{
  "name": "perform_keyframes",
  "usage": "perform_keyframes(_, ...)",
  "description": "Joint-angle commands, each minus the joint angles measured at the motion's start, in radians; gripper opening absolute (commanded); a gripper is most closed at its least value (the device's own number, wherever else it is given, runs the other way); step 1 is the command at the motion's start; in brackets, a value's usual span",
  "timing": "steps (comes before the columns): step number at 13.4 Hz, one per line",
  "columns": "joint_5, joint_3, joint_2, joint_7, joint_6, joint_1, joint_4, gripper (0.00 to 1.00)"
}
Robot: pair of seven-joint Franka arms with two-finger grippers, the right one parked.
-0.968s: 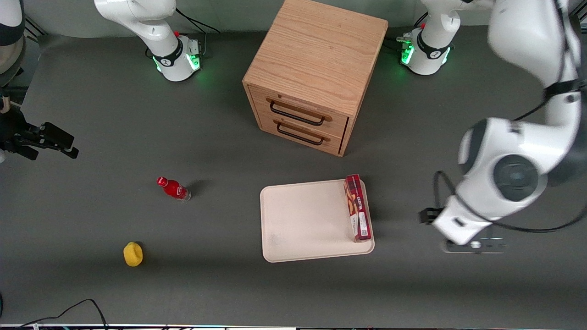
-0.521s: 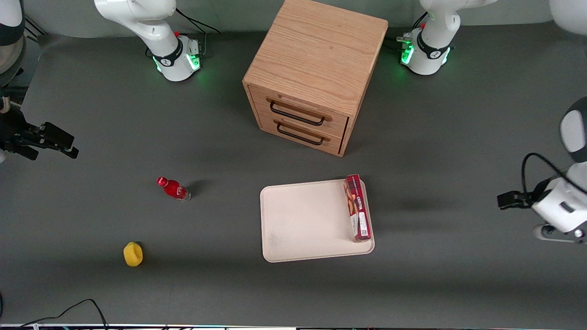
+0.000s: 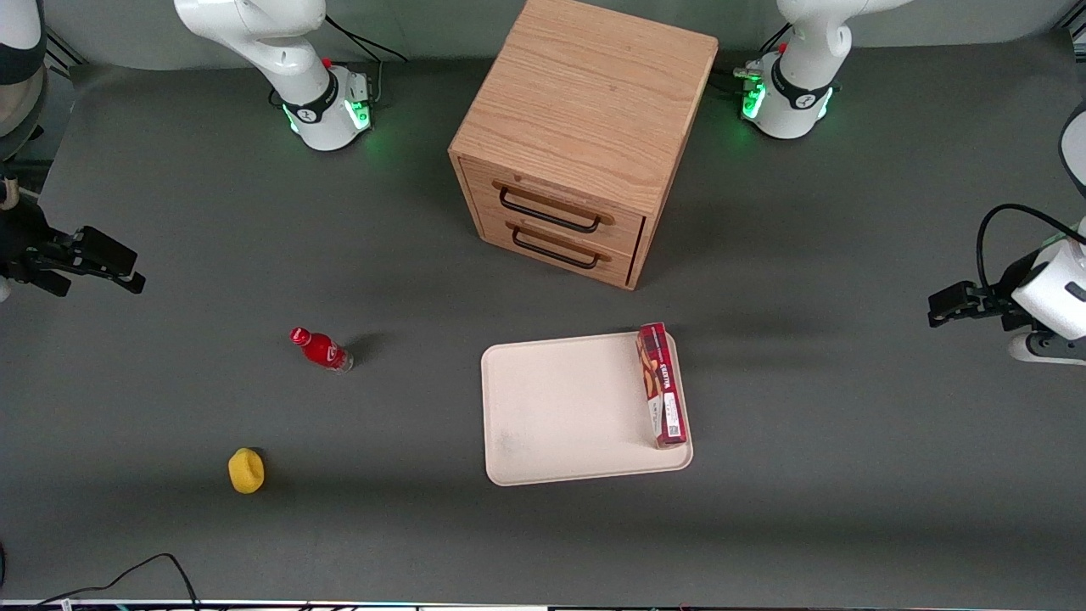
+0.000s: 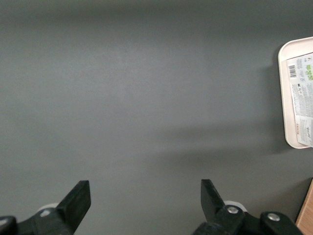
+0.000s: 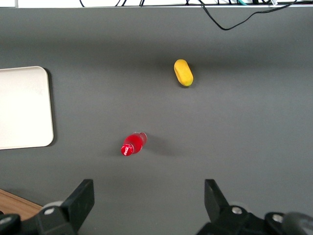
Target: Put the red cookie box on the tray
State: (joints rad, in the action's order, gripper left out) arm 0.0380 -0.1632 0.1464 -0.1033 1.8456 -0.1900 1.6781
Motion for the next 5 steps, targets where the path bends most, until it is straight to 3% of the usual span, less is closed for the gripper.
perform_keyframes(1, -0.012, 0.005, 0.014, -0.010, -0.048, 0.018, -0.040, 1.00)
perform_keyframes(5, -0.010, 0.005, 0.019, 0.031, -0.060, 0.079, -0.044, 1.00)
